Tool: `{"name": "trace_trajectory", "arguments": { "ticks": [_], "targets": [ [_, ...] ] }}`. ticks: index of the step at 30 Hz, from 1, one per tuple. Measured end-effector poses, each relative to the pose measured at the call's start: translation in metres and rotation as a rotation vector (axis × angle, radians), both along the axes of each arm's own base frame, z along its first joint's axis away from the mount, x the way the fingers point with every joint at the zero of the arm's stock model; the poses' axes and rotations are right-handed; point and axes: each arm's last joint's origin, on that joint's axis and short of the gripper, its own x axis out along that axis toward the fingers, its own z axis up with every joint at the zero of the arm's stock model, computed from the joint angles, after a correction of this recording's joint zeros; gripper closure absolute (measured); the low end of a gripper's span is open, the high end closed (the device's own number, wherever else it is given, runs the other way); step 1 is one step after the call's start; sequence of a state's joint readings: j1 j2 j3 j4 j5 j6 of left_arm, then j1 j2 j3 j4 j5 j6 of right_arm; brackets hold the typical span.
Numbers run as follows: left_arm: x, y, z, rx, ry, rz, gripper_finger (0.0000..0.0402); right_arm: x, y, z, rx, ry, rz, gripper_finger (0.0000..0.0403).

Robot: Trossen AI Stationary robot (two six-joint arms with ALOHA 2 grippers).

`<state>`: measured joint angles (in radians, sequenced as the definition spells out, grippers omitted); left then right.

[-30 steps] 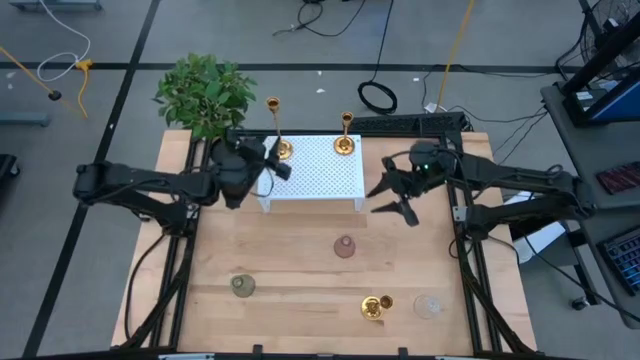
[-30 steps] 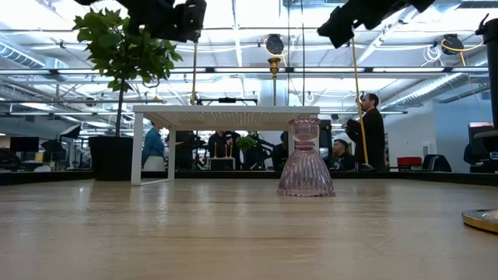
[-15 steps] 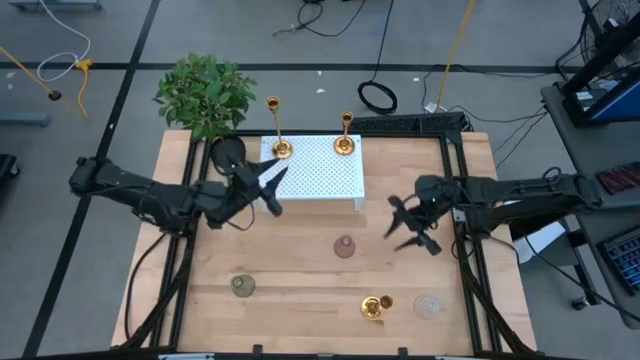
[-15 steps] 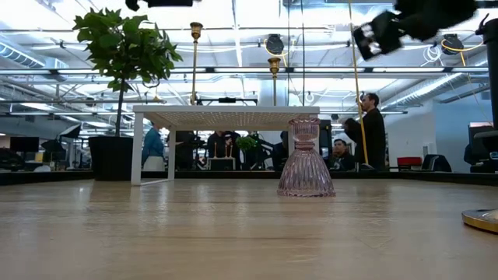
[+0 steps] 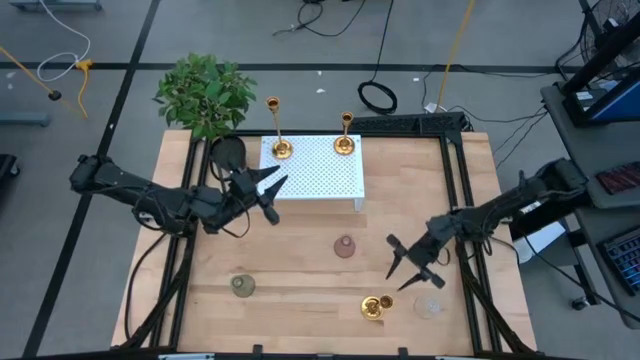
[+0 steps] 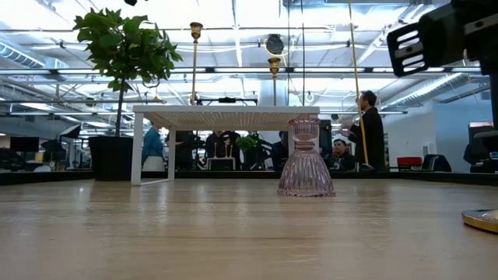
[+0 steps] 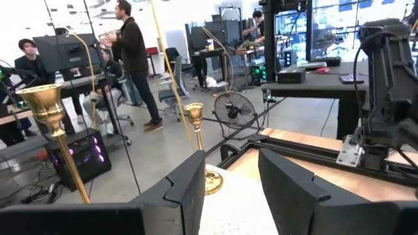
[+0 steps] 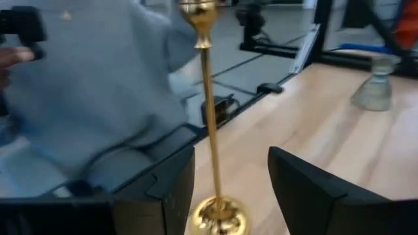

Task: Pick & Place candle stick holders
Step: Put the gold candle holder on the shelf

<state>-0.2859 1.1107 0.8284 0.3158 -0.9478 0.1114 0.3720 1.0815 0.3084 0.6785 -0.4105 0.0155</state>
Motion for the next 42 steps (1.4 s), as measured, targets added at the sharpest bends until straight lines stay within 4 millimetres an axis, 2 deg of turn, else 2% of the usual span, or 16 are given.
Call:
{"name": "trace_trajectory", "arguments": {
  "ticks": [5, 11, 19, 26, 34, 38, 42],
  "targets": [
    [0.000, 0.000, 0.000, -0.009, -0.007, 0.000, 0.0252, 0.009, 0.017, -0.007, -0.036, 0.008, -0.113, 0.0216],
    [0.000, -0.002, 0.000, -0.010, -0.007, -0.009, 0.0252, 0.018, 0.038, -0.012, -0.005, 0.056, -0.012, 0.0216],
    [-0.001, -0.006, 0.000, -0.009, -0.006, -0.025, 0.0252, 0.039, 0.050, -0.014, -0.031, 0.076, -0.055, 0.0221],
    [-0.001, -0.007, -0.001, -0.007, 0.000, -0.030, 0.0252, 0.042, 0.052, -0.012, 0.006, 0.021, -0.050, 0.0282],
    [-0.001, -0.007, -0.001, 0.004, 0.009, -0.029, 0.0252, 0.043, 0.053, -0.006, 0.020, -0.059, -0.055, 0.0386],
    [-0.001, -0.007, -0.001, 0.017, 0.019, -0.029, 0.0252, 0.046, 0.050, 0.004, 0.065, -0.150, -0.096, 0.0383],
    [-0.001, -0.007, -0.001, 0.018, 0.019, -0.029, 0.0252, 0.049, 0.039, 0.016, 0.093, -0.194, -0.234, 0.0383]
  ]
}}
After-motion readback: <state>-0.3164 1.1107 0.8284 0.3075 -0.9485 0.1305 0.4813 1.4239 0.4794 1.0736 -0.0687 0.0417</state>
